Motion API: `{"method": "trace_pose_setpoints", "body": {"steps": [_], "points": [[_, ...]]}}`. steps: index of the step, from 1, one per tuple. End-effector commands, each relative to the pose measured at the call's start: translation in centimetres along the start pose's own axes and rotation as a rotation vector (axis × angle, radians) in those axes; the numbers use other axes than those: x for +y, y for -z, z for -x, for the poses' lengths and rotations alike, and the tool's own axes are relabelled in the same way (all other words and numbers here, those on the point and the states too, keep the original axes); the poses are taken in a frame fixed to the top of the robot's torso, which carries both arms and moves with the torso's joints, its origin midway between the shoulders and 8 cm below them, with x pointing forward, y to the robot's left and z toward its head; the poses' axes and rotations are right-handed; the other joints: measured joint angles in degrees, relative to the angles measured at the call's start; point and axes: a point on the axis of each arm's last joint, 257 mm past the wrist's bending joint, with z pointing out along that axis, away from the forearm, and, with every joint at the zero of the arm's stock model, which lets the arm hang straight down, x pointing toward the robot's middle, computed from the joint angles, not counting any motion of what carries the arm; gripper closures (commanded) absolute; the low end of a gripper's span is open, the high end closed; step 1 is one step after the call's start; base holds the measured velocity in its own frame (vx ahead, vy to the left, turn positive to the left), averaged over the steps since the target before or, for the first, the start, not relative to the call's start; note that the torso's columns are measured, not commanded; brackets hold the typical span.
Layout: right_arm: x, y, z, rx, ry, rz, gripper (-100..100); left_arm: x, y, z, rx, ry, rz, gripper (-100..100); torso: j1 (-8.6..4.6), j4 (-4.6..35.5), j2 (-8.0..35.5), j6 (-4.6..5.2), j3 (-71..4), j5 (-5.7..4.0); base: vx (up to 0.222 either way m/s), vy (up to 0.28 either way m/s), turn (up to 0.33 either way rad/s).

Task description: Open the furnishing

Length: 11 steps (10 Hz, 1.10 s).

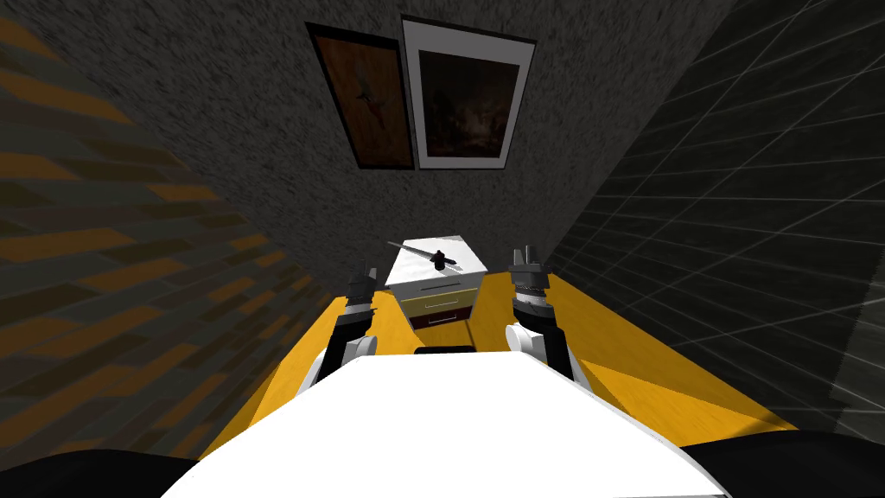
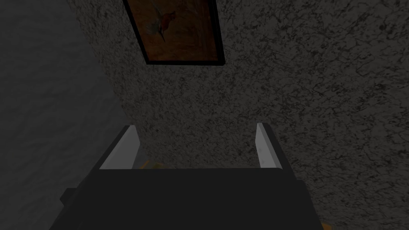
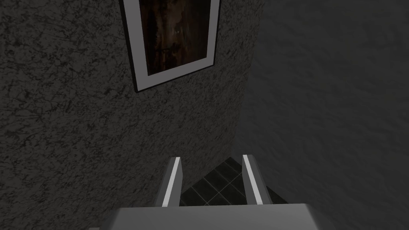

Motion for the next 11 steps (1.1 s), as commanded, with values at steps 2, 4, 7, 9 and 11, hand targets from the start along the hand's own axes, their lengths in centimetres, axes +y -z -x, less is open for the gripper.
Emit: {"method": "trace_pose_setpoints", "body": {"steps": [2,4,7,9,11], "points": [[0.0,0.0,0.0,0.0,0.0,0.0,0,0.0,0.0,0.0,0.0,0.0,0.0,0,0.0,8.5,8.5,0.0,-16.9,0.0,0.0,0.0,0.0],[0.0,0.0,0.0,0.0,0.0,0.0,0,0.0,0.0,0.0,0.0,0.0,0.0,0,0.0,16.9,16.9,0.0,-33.8,0.0,0.0,0.0,0.0],[0.0,0.0,0.0,0.0,0.0,-0.001,0,1.3,0.2,-0.7,0.059,-0.039,-0.008,-100,-0.04,23.6,23.6,0.0,-47.4,-0.01,0.018,-0.019,0.023],[0.0,0.0,0.0,0.0,0.0,-0.001,0,2.2,0.3,-0.9,0.077,-0.052,-0.012,-100,-0.02,23.8,23.8,0.0,-47.6,-0.01,0.022,-0.028,0.026],[0.0,0.0,0.0,0.0,0.0,-0.001,0,3.3,0.6,-1.1,0.091,-0.064,-0.016,-100,0.0,23.8,23.8,0.0,-47.7,0.0,0.032,-0.032,0.032]]}}
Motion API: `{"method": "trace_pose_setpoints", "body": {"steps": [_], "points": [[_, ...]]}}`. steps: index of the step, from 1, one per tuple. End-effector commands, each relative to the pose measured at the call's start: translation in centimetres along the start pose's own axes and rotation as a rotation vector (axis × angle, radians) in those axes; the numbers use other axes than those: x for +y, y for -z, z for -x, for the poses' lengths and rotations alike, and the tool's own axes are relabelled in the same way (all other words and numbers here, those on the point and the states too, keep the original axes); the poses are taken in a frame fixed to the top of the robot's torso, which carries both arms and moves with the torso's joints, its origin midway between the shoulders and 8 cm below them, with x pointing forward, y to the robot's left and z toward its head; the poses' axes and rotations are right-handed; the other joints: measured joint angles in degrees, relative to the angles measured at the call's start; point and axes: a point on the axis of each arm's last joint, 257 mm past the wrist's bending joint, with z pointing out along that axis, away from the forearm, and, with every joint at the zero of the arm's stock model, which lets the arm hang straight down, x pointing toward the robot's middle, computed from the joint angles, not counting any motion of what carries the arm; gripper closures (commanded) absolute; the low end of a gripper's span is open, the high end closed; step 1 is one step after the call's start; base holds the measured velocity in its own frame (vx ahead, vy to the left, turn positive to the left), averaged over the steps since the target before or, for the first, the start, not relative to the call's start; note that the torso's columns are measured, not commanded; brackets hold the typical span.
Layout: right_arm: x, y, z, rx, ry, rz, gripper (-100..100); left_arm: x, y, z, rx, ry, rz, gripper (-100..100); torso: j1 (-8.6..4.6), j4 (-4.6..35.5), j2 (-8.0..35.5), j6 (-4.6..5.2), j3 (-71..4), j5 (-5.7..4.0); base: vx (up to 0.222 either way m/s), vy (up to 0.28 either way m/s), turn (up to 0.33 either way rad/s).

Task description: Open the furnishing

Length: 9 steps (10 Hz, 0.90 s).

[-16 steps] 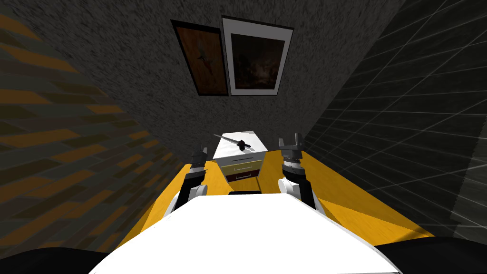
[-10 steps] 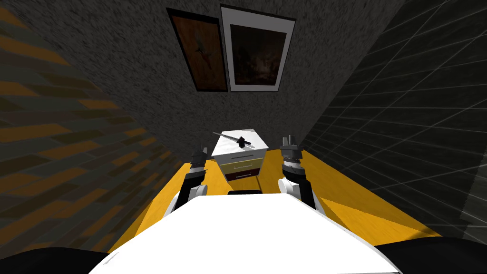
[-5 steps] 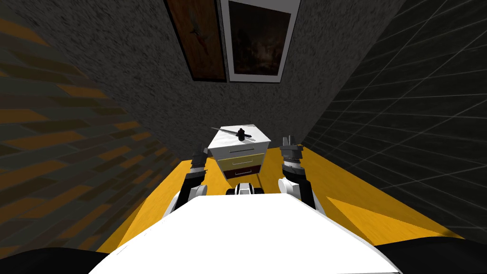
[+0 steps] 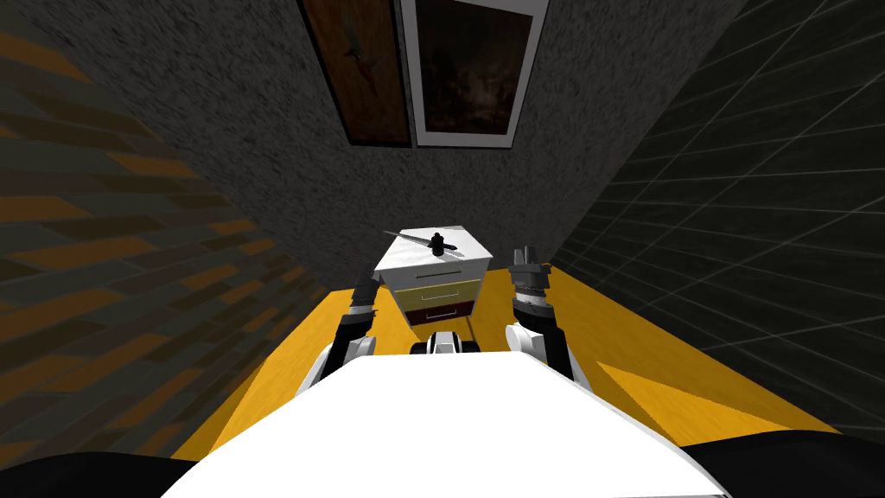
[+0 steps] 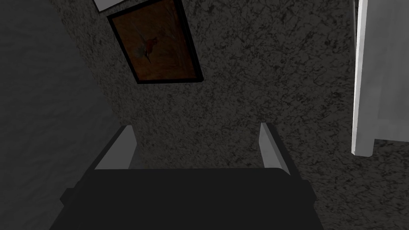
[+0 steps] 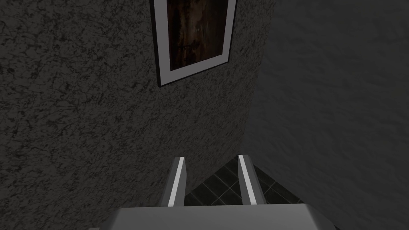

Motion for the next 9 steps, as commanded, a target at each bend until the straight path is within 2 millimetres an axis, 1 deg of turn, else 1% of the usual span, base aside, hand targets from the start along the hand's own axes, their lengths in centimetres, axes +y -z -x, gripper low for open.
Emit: {"method": "trace_pose_setpoints", "body": {"steps": [1,9], "points": [[0.0,0.0,0.0,0.0,0.0,0.0,0,1.3,0.3,-0.4,0.018,-0.015,-0.009,-100,-0.01,0.0,0.0,0.0,0.0,-0.01,0.033,-0.035,0.032],[0.0,0.0,0.0,0.0,0.0,0.0,0,5.1,1.6,-1.2,0.051,-0.049,-0.041,-100,0.01,0.0,0.0,0.0,0.0,0.0,0.031,-0.037,0.037]]}}
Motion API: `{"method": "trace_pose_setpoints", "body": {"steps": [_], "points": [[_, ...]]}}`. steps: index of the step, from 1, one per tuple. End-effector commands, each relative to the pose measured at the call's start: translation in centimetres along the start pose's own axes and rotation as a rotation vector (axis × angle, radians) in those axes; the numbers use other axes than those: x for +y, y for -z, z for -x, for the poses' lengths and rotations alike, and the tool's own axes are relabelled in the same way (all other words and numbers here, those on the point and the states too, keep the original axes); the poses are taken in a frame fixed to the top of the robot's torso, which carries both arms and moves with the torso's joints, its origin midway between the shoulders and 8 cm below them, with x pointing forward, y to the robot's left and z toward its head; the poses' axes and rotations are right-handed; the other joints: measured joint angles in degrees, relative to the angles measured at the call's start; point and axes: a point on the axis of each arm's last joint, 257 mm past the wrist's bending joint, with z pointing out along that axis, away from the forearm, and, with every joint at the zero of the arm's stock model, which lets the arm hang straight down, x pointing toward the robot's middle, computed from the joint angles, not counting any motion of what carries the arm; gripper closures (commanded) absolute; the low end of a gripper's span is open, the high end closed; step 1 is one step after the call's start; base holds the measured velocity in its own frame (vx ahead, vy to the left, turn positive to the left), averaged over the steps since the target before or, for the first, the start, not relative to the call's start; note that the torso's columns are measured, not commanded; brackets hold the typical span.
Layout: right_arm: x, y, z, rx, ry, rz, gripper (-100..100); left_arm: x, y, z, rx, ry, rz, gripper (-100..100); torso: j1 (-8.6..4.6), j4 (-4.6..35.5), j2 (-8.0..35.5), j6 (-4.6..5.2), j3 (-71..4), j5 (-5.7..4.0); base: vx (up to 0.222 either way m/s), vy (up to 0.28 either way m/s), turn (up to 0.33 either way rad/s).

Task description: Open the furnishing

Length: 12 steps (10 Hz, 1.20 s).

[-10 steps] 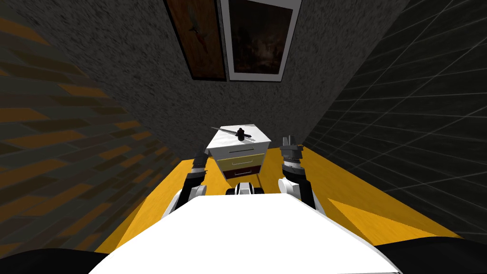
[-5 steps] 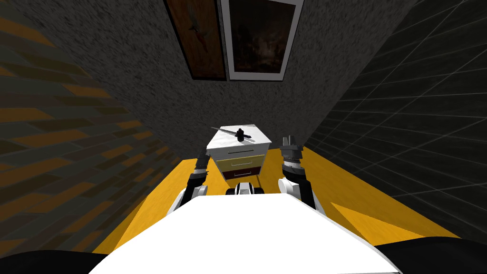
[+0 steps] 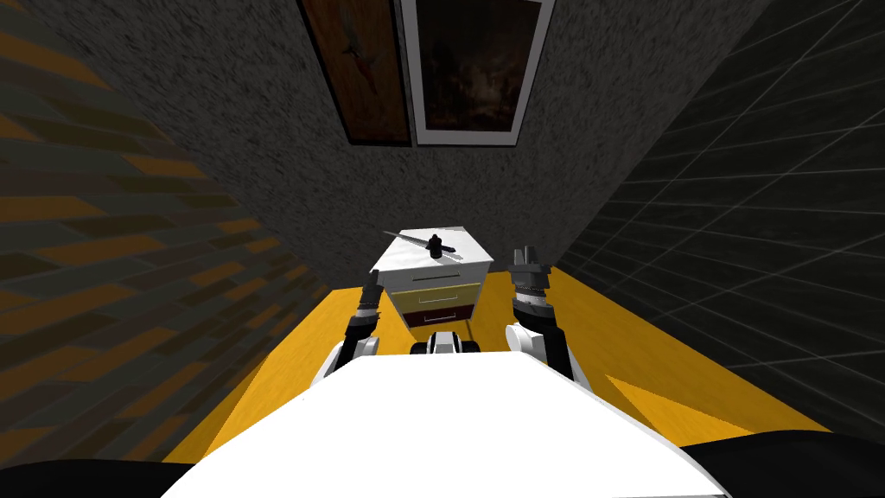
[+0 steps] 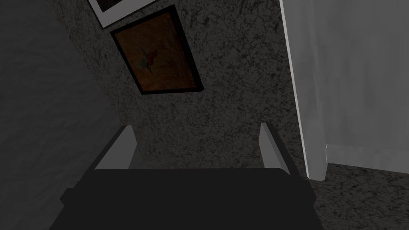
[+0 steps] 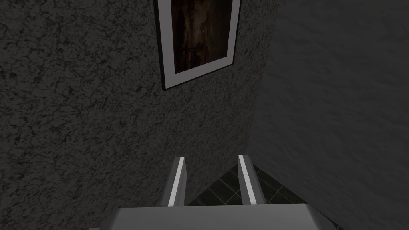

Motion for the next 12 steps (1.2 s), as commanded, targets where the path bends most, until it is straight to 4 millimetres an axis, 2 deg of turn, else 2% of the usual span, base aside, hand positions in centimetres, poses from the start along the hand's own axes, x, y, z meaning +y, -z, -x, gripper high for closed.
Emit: {"method": "trace_pose_setpoints", "body": {"steps": [1,12], "points": [[0.0,0.0,0.0,0.0,0.0,0.0,0,0.8,0.5,-0.2,0.007,-0.008,-0.009,-100,-0.04,0.0,0.0,-0.01,0.0,-0.01,0.03,-0.037,0.016],[0.0,0.0,0.0,0.0,0.0,0.0,0,5.2,2.7,-1.4,0.027,-0.025,-0.025,-100,0.02,0.0,0.0,0.0,0.0,0.0,0.025,-0.032,0.028]]}}
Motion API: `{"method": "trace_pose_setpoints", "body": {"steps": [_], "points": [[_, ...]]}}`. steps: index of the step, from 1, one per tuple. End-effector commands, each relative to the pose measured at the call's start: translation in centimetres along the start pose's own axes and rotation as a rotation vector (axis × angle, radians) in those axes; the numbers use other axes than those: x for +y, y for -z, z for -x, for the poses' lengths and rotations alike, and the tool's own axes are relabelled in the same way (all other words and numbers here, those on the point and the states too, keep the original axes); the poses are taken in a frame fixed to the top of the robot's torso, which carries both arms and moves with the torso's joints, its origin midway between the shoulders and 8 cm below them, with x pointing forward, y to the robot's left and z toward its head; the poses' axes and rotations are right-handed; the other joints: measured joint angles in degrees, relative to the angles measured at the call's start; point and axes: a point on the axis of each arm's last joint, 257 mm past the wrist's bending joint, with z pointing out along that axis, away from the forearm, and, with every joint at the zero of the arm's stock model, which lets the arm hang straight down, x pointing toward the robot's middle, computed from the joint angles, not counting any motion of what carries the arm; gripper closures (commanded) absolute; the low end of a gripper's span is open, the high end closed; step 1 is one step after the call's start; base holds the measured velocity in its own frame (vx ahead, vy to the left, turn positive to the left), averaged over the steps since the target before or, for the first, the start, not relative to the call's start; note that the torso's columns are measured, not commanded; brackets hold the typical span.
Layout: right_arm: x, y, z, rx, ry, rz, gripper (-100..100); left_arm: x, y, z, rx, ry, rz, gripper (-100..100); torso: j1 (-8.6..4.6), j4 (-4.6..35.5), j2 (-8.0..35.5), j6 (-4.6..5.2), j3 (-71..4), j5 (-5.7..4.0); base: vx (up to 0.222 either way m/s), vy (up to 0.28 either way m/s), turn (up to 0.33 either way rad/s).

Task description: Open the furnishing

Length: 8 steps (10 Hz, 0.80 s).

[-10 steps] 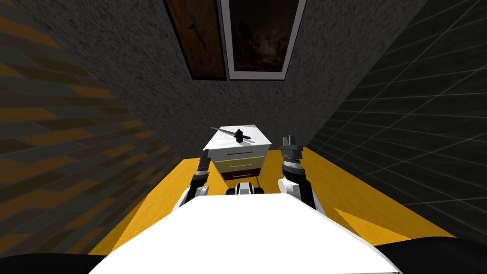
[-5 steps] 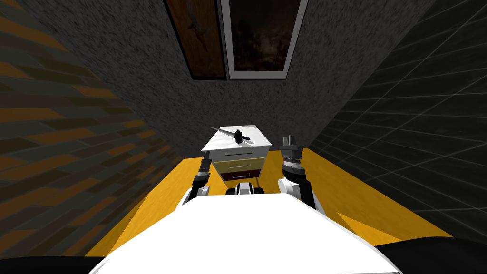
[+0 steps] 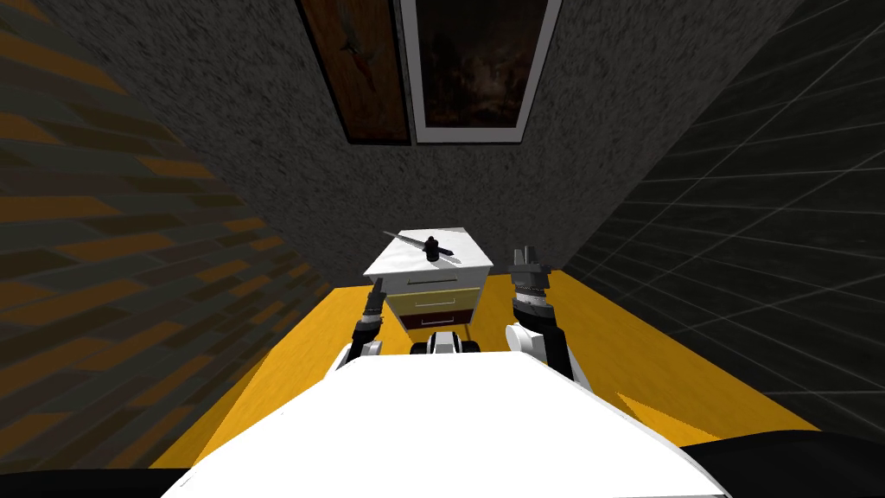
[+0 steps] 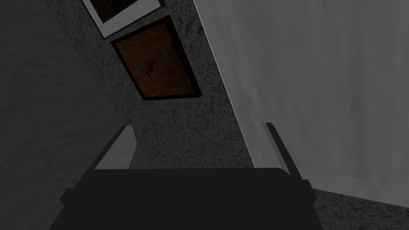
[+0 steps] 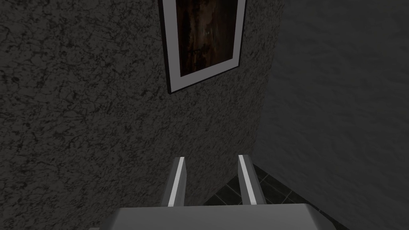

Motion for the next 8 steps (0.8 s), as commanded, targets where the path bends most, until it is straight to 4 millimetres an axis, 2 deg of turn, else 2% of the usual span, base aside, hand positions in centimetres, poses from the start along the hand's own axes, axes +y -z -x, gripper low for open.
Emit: {"method": "trace_pose_setpoints", "body": {"steps": [1,8], "points": [[0.0,0.0,0.0,0.0,0.0,0.0,0,0.9,0.5,-0.3,0.002,0.0,0.004,-100,-0.03,0.0,0.0,-0.01,0.0,-0.01,0.018,-0.022,0.019],[0.0,0.0,0.0,0.0,0.0,0.0,0,3.5,2.4,-1.7,0.003,0.008,0.001,-100,-0.03,0.0,0.0,0.0,0.0,0.0,0.026,-0.035,0.033]]}}
